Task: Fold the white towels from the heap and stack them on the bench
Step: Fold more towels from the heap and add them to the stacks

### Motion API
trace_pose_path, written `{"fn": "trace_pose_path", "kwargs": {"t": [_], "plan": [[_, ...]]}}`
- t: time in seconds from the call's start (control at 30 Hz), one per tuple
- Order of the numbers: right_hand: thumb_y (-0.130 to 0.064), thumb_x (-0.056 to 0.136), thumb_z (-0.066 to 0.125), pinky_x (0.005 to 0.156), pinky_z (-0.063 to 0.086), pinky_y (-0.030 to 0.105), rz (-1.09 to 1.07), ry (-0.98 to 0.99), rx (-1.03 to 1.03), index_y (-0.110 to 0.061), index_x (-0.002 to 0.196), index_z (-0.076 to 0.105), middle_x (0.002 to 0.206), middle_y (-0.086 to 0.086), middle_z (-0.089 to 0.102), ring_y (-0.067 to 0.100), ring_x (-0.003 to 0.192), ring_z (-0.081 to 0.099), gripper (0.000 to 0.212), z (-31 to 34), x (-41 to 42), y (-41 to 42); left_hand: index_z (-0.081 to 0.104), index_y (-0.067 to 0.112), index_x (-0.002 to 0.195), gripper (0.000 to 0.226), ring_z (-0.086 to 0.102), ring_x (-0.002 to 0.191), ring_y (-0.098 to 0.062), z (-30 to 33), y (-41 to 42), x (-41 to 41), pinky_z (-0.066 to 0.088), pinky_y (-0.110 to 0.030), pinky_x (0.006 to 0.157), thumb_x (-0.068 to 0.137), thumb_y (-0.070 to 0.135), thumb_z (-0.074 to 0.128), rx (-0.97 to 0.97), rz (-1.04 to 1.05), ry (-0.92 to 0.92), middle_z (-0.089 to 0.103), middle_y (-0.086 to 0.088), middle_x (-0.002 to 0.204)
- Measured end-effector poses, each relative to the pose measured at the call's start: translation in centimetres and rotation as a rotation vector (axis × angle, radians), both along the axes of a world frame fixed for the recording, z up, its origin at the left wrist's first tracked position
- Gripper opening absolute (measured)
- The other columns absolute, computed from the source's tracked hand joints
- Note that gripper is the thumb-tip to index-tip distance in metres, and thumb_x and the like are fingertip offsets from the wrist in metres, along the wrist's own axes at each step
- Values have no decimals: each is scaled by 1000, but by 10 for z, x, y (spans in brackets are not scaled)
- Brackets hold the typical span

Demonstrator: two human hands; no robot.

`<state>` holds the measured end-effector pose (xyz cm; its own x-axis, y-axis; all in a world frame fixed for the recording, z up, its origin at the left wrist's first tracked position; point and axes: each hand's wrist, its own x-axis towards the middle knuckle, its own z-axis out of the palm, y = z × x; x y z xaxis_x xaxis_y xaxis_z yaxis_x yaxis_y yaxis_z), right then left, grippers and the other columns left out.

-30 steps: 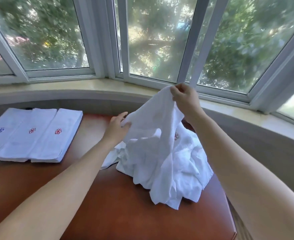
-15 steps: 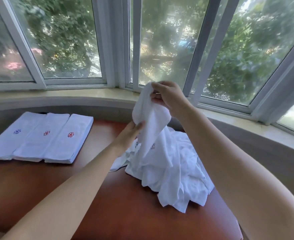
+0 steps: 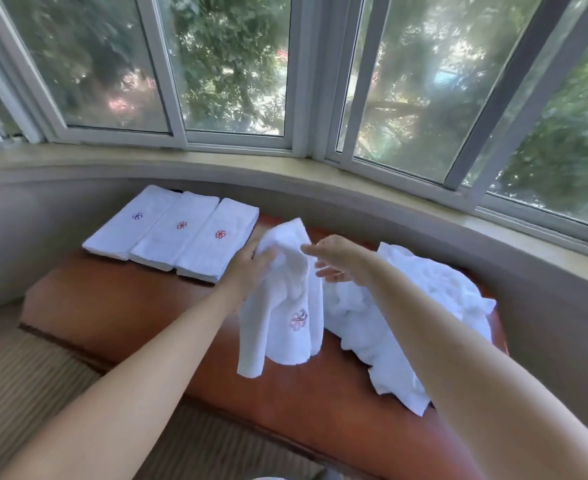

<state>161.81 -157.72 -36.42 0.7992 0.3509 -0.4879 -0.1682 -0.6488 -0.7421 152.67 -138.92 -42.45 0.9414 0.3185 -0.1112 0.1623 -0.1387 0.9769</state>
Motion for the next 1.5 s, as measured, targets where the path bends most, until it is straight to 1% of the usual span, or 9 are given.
{"fn": "trace_pose_path", "kwargs": {"t": [0.2,0.33,0.43,0.77,0.9,1.0,1.1,1.33,1.5], "plan": [[-41,97,64,72,56,25,-17,178,218,-14,118,66,103,7,76,15,83,73,35,-37,-46,52,60,29,133,42,64,116,-19,-14,35,-40,54,-37,95,96,49,58,42,-10,156,67,0,123],[-37,93,69,85,58,32,25,169,242,-16,116,66,95,3,71,16,82,68,31,-60,-66,80,68,41,117,25,69,105,-8,-21,57,-68,54,-31,87,96,49,57,25,-13,182,72,9,113],[-34,92,72,72,59,27,7,208,277,-12,118,68,91,5,67,15,73,64,35,-75,-78,100,70,42,109,19,69,98,0,-23,67,-85,53,-25,82,97,48,56,55,-70,182,73,13,108],[-1,91,66,68,58,22,-78,130,581,-3,115,66,97,15,69,14,74,72,23,-55,-90,172,52,20,72,30,50,70,-16,-3,118,-96,34,-31,60,98,33,55,272,236,112,52,6,70],[5,87,56,65,56,23,-161,99,705,-12,96,65,84,8,64,15,71,67,21,-43,-69,163,65,23,93,39,59,77,-14,8,113,-82,43,-32,67,92,60,51,275,133,57,64,7,82],[-2,87,48,66,55,30,-315,-47,366,-16,91,63,86,5,62,19,75,62,21,-81,-45,121,70,49,102,25,69,93,-5,-22,98,-70,59,-28,76,92,65,55,107,-22,196,72,18,101],[-11,95,48,84,54,41,-204,-155,-200,-21,95,60,102,10,63,30,93,61,16,-149,-31,53,66,40,105,17,67,106,-19,-80,92,-61,58,-42,93,101,49,52,130,-40,406,68,7,115],[-5,94,43,53,41,28,-65,97,-338,-18,97,66,80,6,54,22,60,49,27,-233,-3,-5,59,29,128,35,63,109,-18,-185,72,-56,53,-33,93,95,41,56,161,-148,762,62,2,125],[-3,90,46,52,42,27,63,277,-388,-16,114,63,91,6,53,22,58,47,32,-253,28,-11,23,30,159,76,62,105,-21,-231,36,-28,59,-38,89,95,38,63,-11,-37,904,55,2,129]]}}
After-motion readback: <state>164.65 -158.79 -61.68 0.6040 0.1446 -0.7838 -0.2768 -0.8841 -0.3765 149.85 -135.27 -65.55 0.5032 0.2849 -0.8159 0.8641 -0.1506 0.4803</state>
